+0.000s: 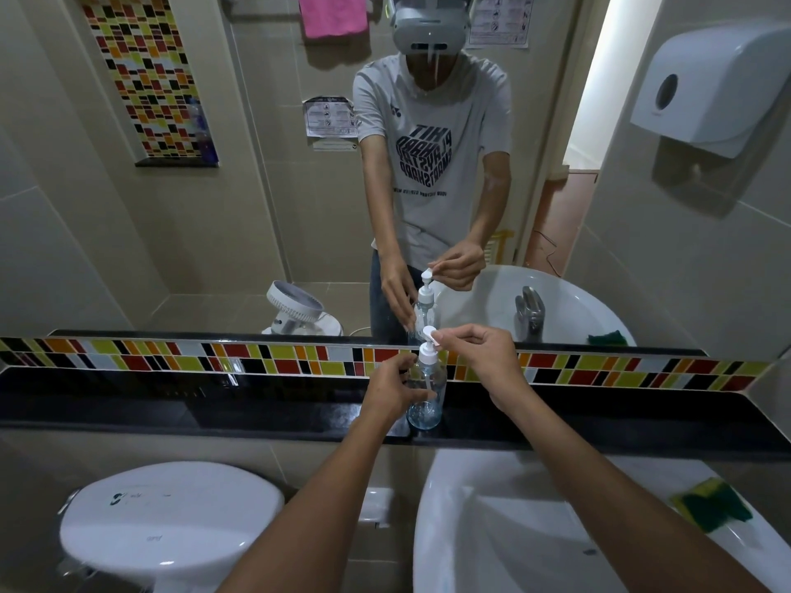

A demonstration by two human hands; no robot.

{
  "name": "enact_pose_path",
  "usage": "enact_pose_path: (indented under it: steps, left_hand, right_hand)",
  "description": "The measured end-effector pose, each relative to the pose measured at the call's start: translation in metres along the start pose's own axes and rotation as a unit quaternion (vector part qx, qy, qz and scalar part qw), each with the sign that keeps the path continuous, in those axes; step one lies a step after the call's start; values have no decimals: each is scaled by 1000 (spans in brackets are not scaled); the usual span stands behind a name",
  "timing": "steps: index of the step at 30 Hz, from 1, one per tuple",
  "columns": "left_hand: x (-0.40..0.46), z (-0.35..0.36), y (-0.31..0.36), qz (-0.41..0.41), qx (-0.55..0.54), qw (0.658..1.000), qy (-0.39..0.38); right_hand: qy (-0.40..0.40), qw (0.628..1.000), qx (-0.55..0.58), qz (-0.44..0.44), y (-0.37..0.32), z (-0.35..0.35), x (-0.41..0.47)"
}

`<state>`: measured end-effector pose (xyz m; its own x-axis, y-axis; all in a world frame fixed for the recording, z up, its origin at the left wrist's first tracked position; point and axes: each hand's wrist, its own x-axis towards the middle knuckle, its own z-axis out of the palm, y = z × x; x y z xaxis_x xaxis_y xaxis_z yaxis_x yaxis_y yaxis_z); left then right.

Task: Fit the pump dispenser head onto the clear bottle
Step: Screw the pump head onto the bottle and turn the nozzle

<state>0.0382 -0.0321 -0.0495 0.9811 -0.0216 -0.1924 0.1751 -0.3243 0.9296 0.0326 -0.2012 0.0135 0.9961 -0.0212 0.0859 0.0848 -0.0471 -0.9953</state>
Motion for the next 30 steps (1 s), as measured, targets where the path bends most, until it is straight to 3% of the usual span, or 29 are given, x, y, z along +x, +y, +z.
enact_pose_path:
  steps: [5, 9, 12, 30]
  left_hand:
    - [0, 0, -1, 18, -4, 1000, -5]
    - [1, -2, -2, 13, -8, 1000, -12]
    - [4, -3, -3, 12, -8, 1000, -19]
    - [-1, -2, 1, 9, 9, 1000, -11]
  right_hand:
    - [-46, 998, -7, 43, -9, -7, 9]
    - [-106, 987, -107, 47, -19, -13, 24]
    - [-147, 980, -121, 61, -23, -13, 32]
    - [-5, 996, -36, 81, -9, 16, 24]
